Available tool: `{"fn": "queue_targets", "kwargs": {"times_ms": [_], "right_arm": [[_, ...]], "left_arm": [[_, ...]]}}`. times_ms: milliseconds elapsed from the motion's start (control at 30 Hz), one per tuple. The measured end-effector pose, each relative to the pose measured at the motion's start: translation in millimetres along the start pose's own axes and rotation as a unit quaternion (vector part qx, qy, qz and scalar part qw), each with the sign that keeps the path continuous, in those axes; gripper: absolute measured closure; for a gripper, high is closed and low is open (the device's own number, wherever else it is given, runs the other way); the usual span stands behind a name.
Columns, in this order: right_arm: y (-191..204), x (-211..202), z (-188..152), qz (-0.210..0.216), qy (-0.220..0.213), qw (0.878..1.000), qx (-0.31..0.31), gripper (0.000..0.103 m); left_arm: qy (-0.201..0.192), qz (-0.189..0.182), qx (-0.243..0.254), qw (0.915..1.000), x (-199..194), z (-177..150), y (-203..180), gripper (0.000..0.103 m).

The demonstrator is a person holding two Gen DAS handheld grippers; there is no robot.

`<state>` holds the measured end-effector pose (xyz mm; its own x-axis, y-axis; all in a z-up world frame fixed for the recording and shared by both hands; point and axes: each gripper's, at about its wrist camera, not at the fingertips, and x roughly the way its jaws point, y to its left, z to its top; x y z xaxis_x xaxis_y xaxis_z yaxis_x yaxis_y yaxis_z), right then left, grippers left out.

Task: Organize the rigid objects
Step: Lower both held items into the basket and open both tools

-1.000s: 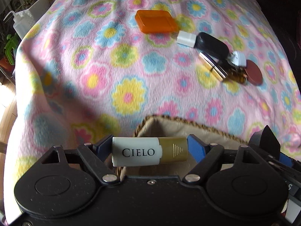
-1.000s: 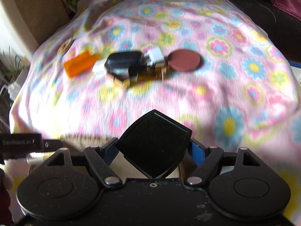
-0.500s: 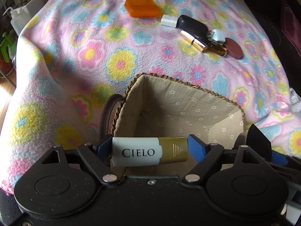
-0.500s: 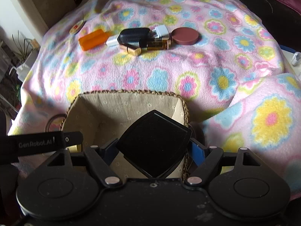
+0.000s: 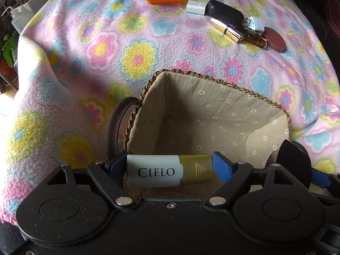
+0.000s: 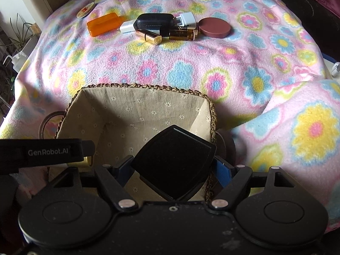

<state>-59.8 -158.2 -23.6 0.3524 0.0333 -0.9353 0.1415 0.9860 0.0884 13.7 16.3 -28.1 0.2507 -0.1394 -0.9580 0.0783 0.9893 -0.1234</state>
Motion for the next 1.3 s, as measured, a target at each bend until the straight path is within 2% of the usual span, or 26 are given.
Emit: {"fn": "queue_targets", "kwargs": {"times_ms": [400,467,1000,1100,1300], "right_arm": [[-1.3,5.4,1.9,0.005,0.010,1.000,0.007,0.025],[-0.9,6.1,1.9,0.007,0.013,1.000,0.007,0.033],[-0.2,7.7,2.7,0.007,0.017,1.000,0.004,0.032],[-1.6,8.8,3.1,0.005,0.020,1.000,0.008,0.025],[-1.9,9.2,3.3,0.007,0.021,1.000,0.013,0.023]], "left_arm": [[0.005,0.012,0.014,0.9998,4.3,-0.6,-4.5,0.023],[0.006,0.014,0.017,0.9997,4.6,-0.7,-5.5,0.023],[0.015,0.012,0.023,0.9995,7.0,1.5,-4.9,0.021],[0.015,0.011,0.022,0.9996,7.4,1.8,-4.1,0.020],[0.014,0.009,0.019,0.9997,7.1,2.1,-3.9,0.020]]}}
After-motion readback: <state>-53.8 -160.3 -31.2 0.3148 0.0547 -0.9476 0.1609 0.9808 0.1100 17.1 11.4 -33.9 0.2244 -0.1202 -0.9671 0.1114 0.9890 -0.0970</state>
